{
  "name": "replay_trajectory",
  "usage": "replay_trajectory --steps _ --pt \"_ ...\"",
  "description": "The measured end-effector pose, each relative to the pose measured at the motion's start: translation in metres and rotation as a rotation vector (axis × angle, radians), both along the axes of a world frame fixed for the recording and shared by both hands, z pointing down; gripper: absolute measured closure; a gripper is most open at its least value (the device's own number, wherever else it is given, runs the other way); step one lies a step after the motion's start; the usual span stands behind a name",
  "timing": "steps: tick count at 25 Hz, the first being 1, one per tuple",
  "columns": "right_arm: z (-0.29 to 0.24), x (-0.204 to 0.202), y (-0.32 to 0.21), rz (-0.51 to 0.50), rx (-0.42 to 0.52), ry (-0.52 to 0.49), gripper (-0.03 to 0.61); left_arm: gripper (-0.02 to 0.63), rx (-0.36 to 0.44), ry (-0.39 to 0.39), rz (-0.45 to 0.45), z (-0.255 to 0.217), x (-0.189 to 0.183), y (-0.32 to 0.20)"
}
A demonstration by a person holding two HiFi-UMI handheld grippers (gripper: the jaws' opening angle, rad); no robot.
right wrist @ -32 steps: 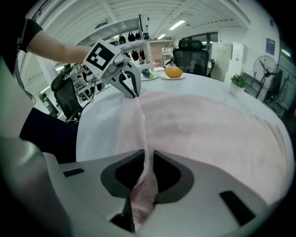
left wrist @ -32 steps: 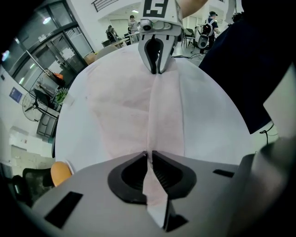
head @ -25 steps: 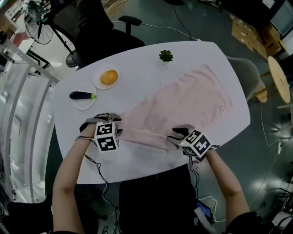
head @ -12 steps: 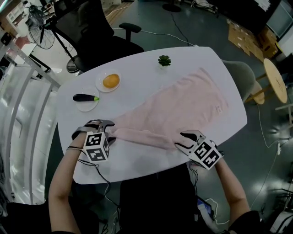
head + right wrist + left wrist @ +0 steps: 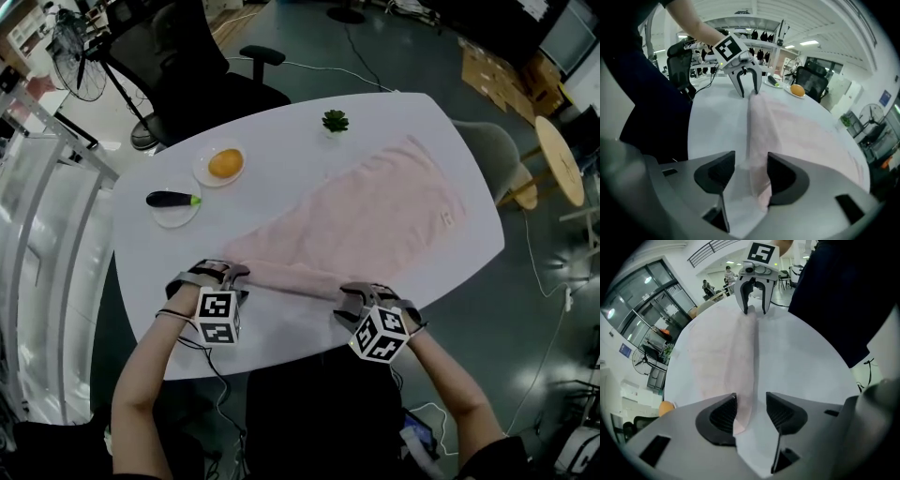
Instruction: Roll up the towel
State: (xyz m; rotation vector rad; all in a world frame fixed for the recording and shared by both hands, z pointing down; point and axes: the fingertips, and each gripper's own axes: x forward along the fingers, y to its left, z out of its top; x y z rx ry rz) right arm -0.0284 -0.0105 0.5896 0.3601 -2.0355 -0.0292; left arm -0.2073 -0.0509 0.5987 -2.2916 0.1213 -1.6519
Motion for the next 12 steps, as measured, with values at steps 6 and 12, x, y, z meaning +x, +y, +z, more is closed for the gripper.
replay_trajectory --steps 6,12 --pt "0.015 0.007 -0.001 0.050 -0.012 0.006 0.362 0.456 0.042 -0.052 0.032 0.006 -0.005 -0.017" --pt "0.013 0.018 -0.011 -0.007 0.096 0.082 0.470 0.565 0.146 -0.086 0.018 0.003 -0.002 -0.032"
